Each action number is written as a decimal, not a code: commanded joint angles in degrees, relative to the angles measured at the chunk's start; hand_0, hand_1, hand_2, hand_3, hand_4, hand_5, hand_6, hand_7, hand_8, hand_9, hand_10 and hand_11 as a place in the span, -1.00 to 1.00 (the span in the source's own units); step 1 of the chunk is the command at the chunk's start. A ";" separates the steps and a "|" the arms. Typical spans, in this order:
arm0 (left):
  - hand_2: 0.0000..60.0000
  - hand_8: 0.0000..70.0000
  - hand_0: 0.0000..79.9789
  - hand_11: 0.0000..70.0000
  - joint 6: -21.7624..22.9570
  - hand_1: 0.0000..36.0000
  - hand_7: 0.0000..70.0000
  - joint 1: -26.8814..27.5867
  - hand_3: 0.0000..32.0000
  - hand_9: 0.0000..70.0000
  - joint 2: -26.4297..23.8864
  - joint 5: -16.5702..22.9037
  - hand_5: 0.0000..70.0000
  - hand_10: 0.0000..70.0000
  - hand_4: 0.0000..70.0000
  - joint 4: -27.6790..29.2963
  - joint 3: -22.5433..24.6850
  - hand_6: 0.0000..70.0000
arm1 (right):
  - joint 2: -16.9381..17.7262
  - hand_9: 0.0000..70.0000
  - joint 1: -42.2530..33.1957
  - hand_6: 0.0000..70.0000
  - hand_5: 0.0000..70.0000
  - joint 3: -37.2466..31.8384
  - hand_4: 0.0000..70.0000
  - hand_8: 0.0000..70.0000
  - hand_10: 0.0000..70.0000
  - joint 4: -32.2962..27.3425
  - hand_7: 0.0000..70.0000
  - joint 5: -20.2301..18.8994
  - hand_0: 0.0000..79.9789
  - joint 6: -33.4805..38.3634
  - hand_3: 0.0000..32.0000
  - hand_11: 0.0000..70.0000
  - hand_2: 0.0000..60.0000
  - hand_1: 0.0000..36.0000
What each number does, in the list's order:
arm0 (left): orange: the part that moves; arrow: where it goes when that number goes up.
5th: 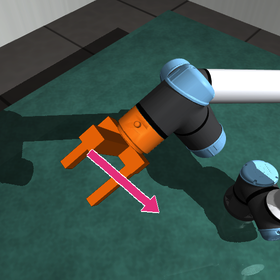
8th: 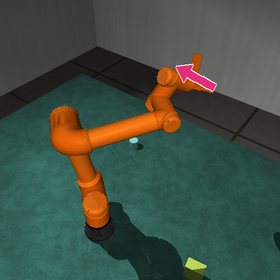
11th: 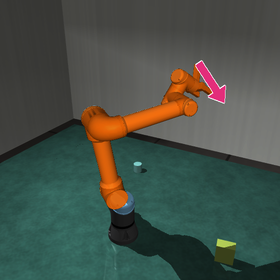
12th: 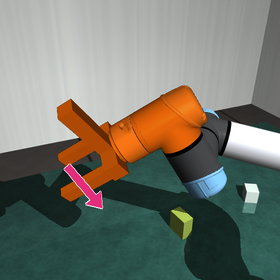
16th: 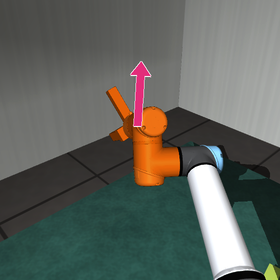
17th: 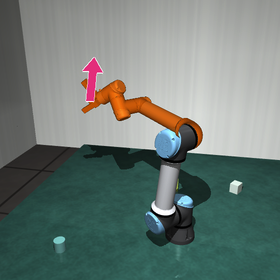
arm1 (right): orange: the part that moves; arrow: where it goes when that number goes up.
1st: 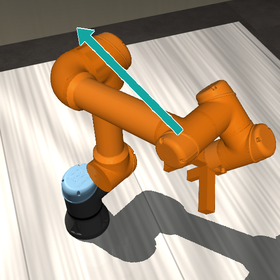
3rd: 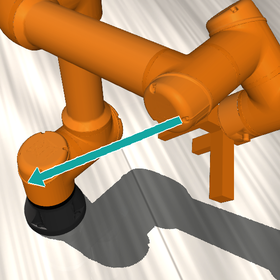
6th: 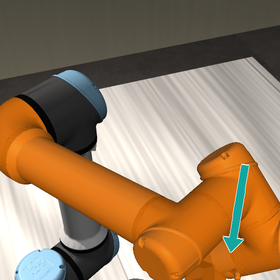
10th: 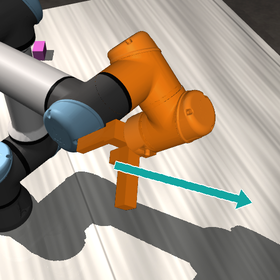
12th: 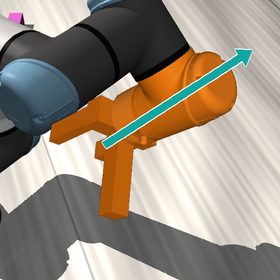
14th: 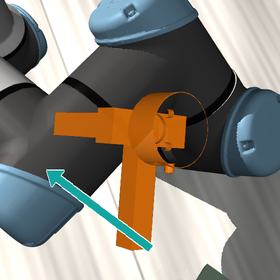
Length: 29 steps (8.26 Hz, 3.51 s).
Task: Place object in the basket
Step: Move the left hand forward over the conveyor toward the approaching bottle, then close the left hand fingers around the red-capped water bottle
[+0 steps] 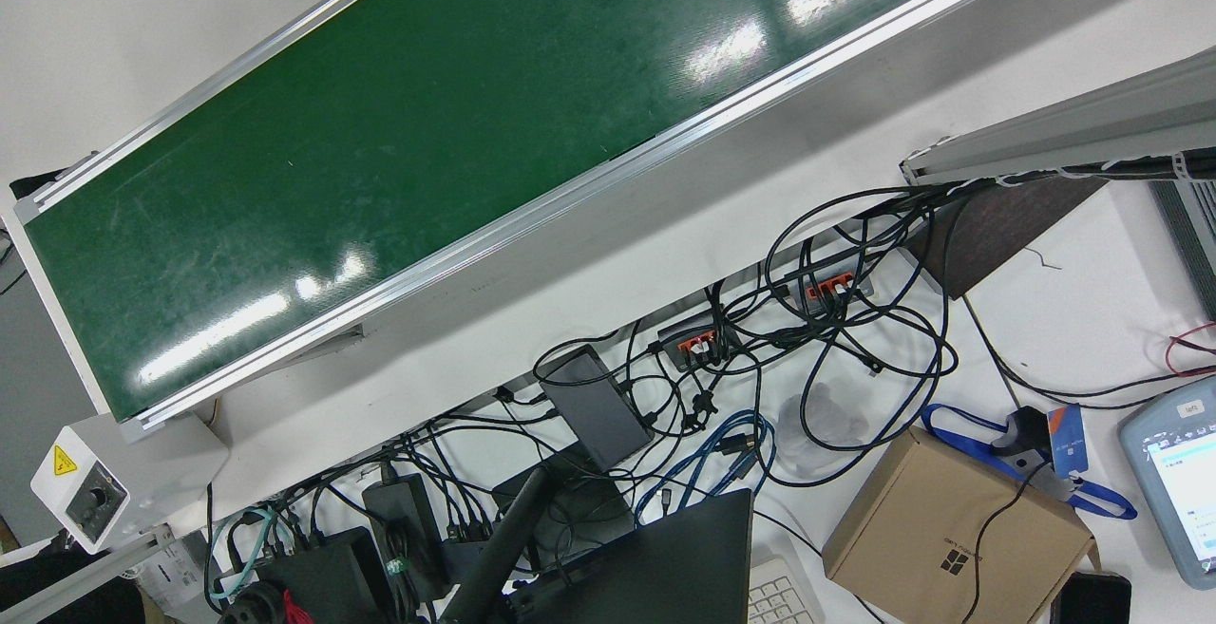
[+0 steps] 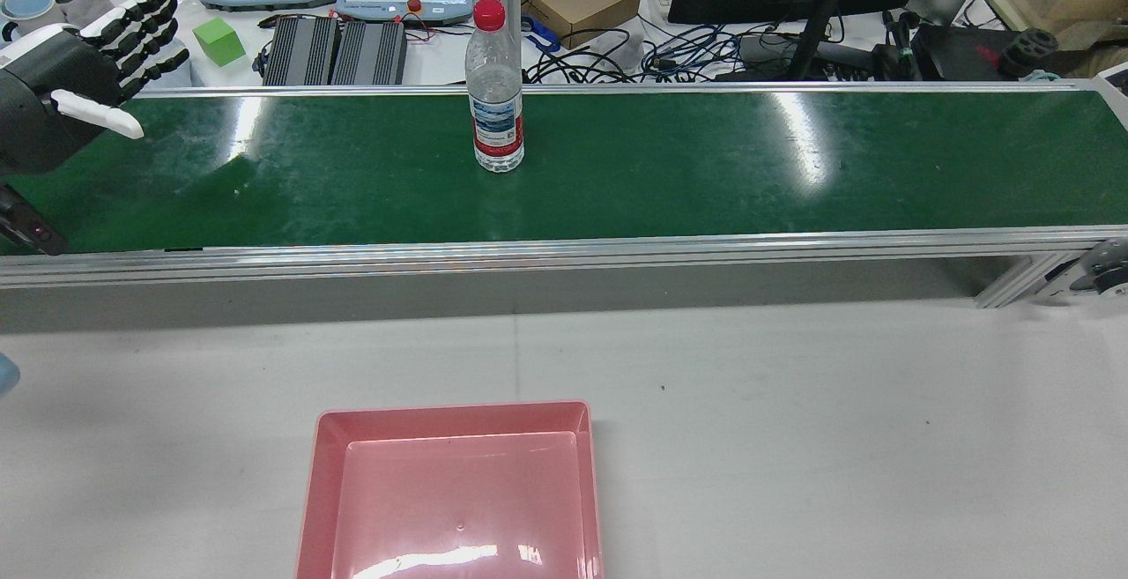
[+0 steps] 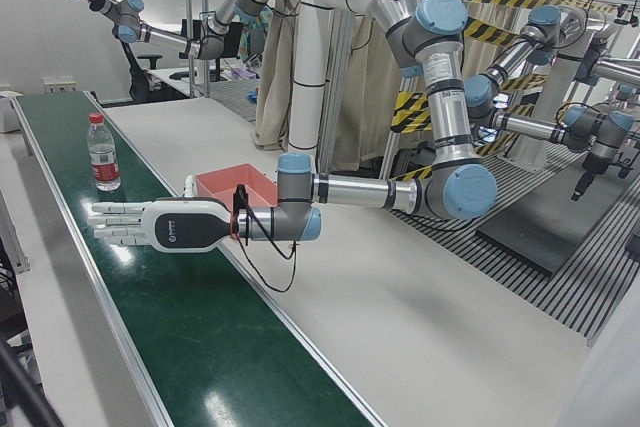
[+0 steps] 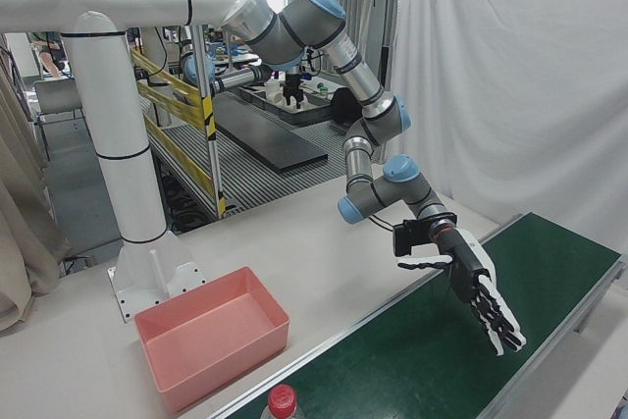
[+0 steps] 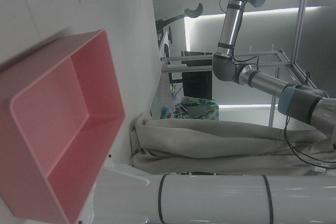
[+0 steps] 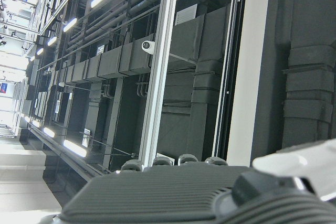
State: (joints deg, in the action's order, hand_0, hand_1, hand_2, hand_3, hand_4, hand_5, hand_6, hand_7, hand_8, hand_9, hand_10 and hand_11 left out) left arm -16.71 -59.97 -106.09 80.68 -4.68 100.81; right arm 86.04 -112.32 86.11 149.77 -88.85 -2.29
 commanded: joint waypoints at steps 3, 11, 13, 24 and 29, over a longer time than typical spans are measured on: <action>-1.00 -1.00 0.49 -0.78 -2.27 -0.27 -1.00 5.30 -1.00 -1.00 -2.27 -4.04 -0.82 -0.90 -1.00 -0.94 -0.43 -1.00 | 0.00 -1.00 -0.01 -1.00 -1.00 0.02 -1.00 -1.00 -1.00 0.00 -1.00 -0.01 -1.00 0.00 -1.00 -1.00 -1.00 -1.00; -0.92 -1.00 0.40 -0.79 -3.51 0.20 -1.00 6.53 -1.00 -1.00 -5.61 -3.95 -0.76 -0.91 -1.00 -3.84 -1.05 -0.97 | 0.00 -1.00 -0.01 -1.00 -1.00 -0.07 -1.00 -1.00 -1.00 0.00 -1.00 0.08 -1.00 0.00 -1.00 -1.00 -1.00 -1.00; -1.00 -1.00 0.42 -0.81 -3.51 0.21 -1.00 6.62 -1.00 -1.00 -8.59 -3.95 -0.77 -0.93 -1.00 -3.85 -4.37 -1.00 | 0.00 -1.00 -0.01 -1.00 -1.00 -0.07 -1.00 -1.00 -1.00 0.00 -1.00 -0.01 -1.00 0.00 -1.00 -1.00 -1.00 -1.00; -0.74 -1.00 0.42 -0.77 -5.09 0.30 -1.00 8.29 -1.00 -0.99 -11.24 -3.86 -0.74 -0.90 -0.99 -5.34 -4.57 -0.96 | 0.00 -1.00 -0.01 -1.00 -1.00 0.02 -1.00 -1.00 -1.00 0.00 -1.00 -0.01 -1.00 0.00 -1.00 -1.00 -1.00 -1.00; 0.03 0.48 0.50 1.00 -5.00 0.40 0.64 8.03 -1.00 1.00 -12.64 -4.04 0.92 0.43 -0.43 -11.39 -4.30 -0.14 | 0.00 -1.00 -0.01 -1.00 -1.00 0.02 -1.00 -1.00 -1.00 0.00 -1.00 -0.01 -1.00 0.00 -1.00 -1.00 -1.00 -1.00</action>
State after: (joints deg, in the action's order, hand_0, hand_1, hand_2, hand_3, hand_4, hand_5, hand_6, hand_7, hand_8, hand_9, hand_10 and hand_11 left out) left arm -21.65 -51.47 -117.68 76.75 -12.54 96.40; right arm 86.05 -112.32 86.13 149.76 -88.84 -2.29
